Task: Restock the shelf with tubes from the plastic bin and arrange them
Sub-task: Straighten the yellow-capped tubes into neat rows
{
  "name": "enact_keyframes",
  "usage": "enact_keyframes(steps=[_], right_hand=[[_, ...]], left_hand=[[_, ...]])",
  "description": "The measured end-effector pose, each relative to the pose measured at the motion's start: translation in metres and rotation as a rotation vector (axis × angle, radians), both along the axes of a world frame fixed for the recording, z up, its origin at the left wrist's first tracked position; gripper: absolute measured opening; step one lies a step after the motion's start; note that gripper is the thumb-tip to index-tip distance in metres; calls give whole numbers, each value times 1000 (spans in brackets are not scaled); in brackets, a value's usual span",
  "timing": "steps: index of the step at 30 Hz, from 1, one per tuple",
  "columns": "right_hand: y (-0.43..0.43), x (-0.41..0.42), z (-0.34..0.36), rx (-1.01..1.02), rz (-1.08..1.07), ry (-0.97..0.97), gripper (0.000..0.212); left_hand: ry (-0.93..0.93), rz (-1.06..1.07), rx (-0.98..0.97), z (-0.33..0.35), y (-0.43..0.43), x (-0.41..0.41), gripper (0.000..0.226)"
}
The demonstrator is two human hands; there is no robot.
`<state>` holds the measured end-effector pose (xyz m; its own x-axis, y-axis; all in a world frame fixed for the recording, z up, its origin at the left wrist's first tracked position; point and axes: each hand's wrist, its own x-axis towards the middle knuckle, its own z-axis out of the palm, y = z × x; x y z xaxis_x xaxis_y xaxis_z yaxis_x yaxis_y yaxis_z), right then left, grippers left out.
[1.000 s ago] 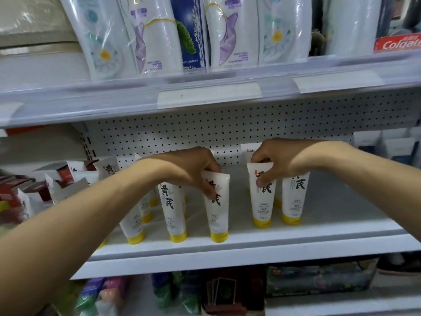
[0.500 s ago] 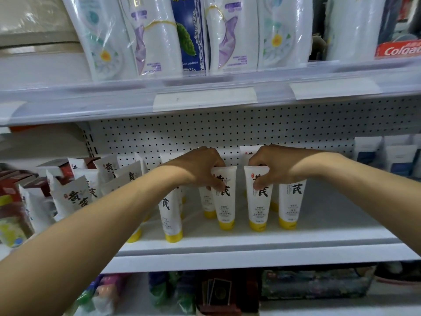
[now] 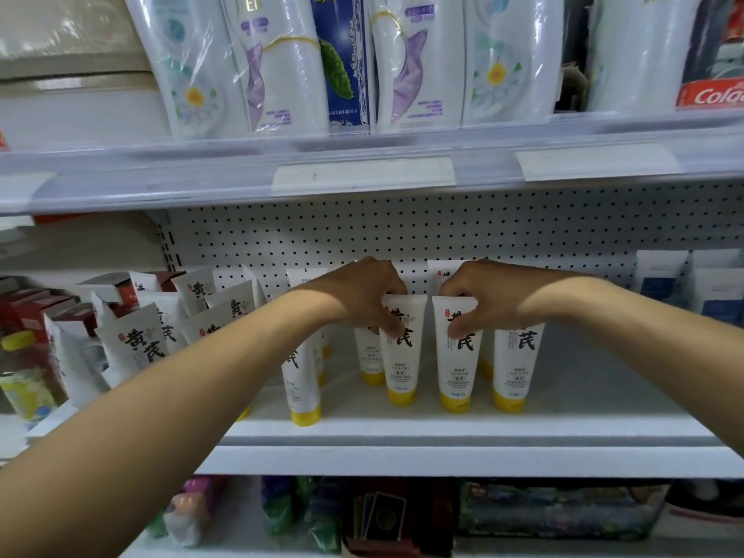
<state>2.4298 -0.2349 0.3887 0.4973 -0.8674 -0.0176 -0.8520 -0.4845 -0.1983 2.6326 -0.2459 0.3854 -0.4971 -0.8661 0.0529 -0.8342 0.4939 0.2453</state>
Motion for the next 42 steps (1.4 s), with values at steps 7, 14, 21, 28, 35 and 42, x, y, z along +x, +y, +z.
enact_keyframes(steps=[7,14,21,28,35,42], right_hand=[[-2,-1,0,-10,28,-9,16],[-7,-5,-1,-7,52,-12,15],[-7,-9,7,-40,104,-57,28],[-14,-16,20,-136,86,-267,28],[-31,-13,25,-103,-24,-98,21],[-55,-5,12,-47,-11,-7,11]], left_hand=[[9,8,19,1,1,0,10],[41,19,39,2,3,-1,11],[114,39,-28,19,10,7,18],[105,70,-140,38,-3,39,18],[-98,-33,-2,18,-39,31,15],[-82,-101,-201,5,-58,15,14]])
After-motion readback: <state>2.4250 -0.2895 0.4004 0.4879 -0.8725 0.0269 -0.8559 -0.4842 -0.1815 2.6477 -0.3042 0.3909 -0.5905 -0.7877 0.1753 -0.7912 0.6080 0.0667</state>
